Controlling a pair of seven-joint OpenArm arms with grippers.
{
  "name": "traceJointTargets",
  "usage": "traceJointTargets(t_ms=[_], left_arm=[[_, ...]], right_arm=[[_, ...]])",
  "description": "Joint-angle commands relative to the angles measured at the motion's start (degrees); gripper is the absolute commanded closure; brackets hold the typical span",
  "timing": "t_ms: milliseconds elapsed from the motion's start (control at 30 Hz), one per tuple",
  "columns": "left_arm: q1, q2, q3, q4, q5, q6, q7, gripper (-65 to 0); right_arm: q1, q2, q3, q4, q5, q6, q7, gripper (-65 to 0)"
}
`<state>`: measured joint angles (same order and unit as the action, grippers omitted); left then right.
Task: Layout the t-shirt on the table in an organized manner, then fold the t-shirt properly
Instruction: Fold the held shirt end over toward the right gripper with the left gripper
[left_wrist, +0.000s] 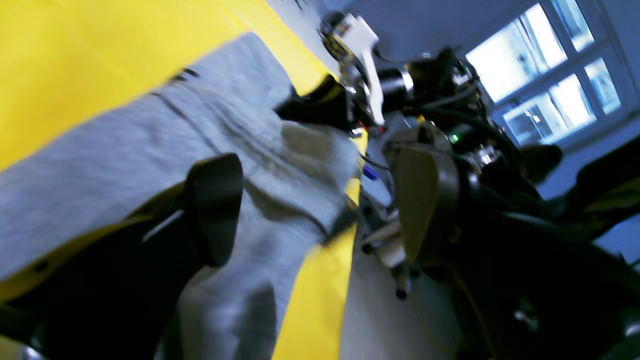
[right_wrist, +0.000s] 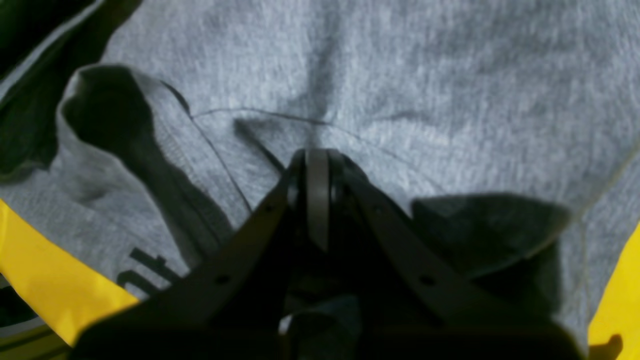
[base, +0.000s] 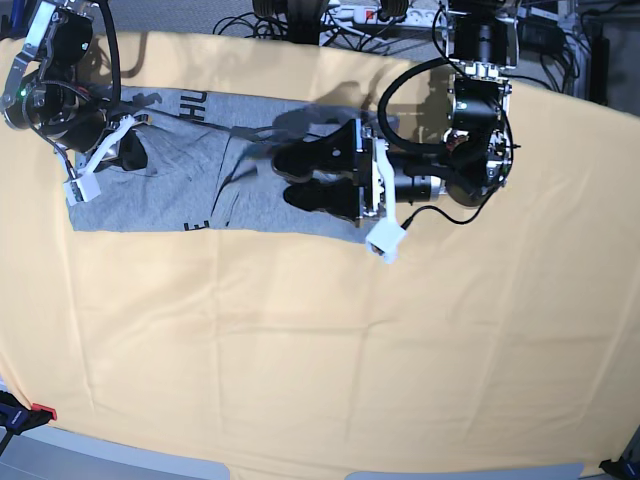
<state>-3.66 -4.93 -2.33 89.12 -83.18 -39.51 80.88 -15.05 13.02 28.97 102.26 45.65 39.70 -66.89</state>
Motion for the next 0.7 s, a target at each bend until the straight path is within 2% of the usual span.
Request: traceJointTargets(t_ms=[0,33,67,133,167,333,467,600,667], left_arm=[[-1.29,0.15,-0.22,0.90,-1.82,-0.37,-0.88,-48.8],[-1.62,0.15,-0.35,0.94,-1.82,-0.42,-0.88,-45.1],[-2.01,0.15,-0.55,0.92,-1.82,-0.49,-0.88,-37.2],[-2.58,0.15,-1.14,0.94,-1.82,-0.49,-0.88,-9.7],[-2.58,0.15,-1.22,0.94,-1.82,-0.49,-0.88,0.0],[-2.80,-0.09,-1.22,0.94,-1.82,-0.28,-0.88,0.0],[-4.17,-2.12,-4.92,1.05,-1.82,-0.37,-0.88,0.0],[-4.57,-4.72,-10.25,1.03,-1.82,-0.49,-0.88,0.0],[-4.09,-5.33,-11.72,1.03,0.81,-0.49,-0.88,0.0]], right_arm=[[0.46,0.83,0.26,0.87,1.03,0.30,0.85,0.0],[0.46,0.83,0.26,0.87,1.01,0.30,0.85,0.0],[0.46,0.83,0.26,0.87,1.03,0.30,0.85,0.0],[0.44,0.83,0.26,0.87,1.03,0.30,0.85,0.0],[0.44,0.83,0.26,0.87,1.03,0.30,0.85,0.0],[0.48,0.83,0.26,0.87,1.01,0.30,0.85,0.0],[0.48,0.85,0.26,0.87,1.09,0.30,0.87,0.0],[0.70,1.42,0.39,2.36,6.36,0.30,0.87,0.0],[1.44,1.42,0.76,5.29,6.82,0.30,0.79,0.0]])
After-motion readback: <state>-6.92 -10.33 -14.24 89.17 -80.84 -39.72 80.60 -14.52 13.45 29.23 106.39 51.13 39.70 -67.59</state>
